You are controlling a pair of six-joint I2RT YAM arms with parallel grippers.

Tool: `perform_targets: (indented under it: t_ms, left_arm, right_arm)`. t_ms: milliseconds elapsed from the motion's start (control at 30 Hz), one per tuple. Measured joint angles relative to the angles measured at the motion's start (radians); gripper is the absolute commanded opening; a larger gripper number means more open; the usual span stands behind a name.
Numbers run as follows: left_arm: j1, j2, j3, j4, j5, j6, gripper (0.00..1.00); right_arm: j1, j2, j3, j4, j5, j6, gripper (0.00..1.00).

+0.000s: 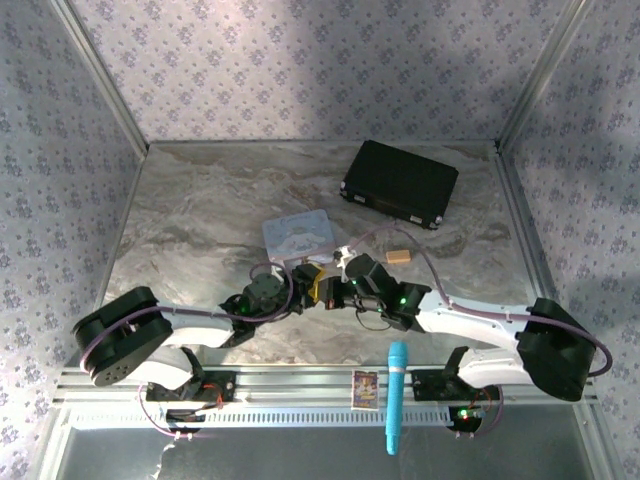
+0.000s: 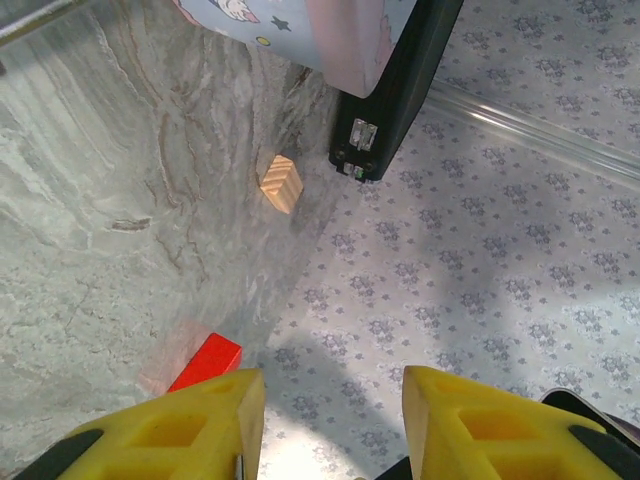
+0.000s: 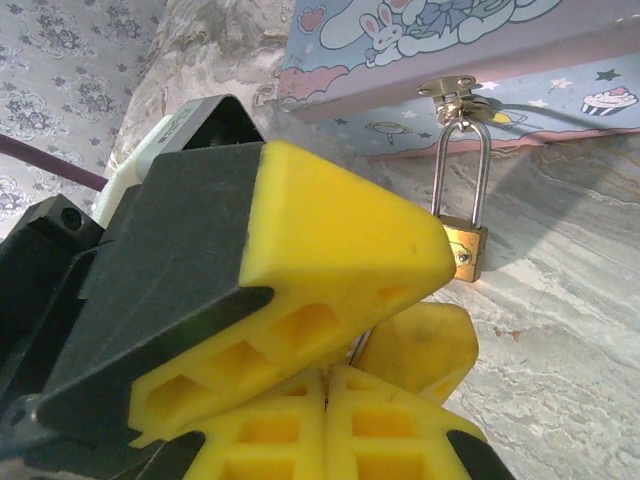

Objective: Unlock a padlock with a key

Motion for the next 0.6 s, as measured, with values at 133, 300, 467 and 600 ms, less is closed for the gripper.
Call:
perform_targets:
  t_ms: [133,300,467,600]
  left_arm:
    - [0.005,0.0,0.0,-0.024,0.0,0.014,0.3]
    - [0.006,0.0,0.0,-0.068,0.008,0.035,0.19]
    - [0.014,0.0,0.004,-0.085,0.01,0.047,0.02]
    - [0.015,-0.004,0.012,-0.1,0.012,0.06,0.0]
  right_arm:
    - [-0.011,-0.018,-0.008,-0.003,-0.003,0.0,0.02]
    - [-0.027,-0.036,-0.018,0.004,-0.003,0.0,0.02]
    - [-0.032,-0.039,-0.031,-0.002,-0.011,0.0,0.02]
    - [-0.035,-0.039,-0.038,0.0,-0.014,0.0,0.04]
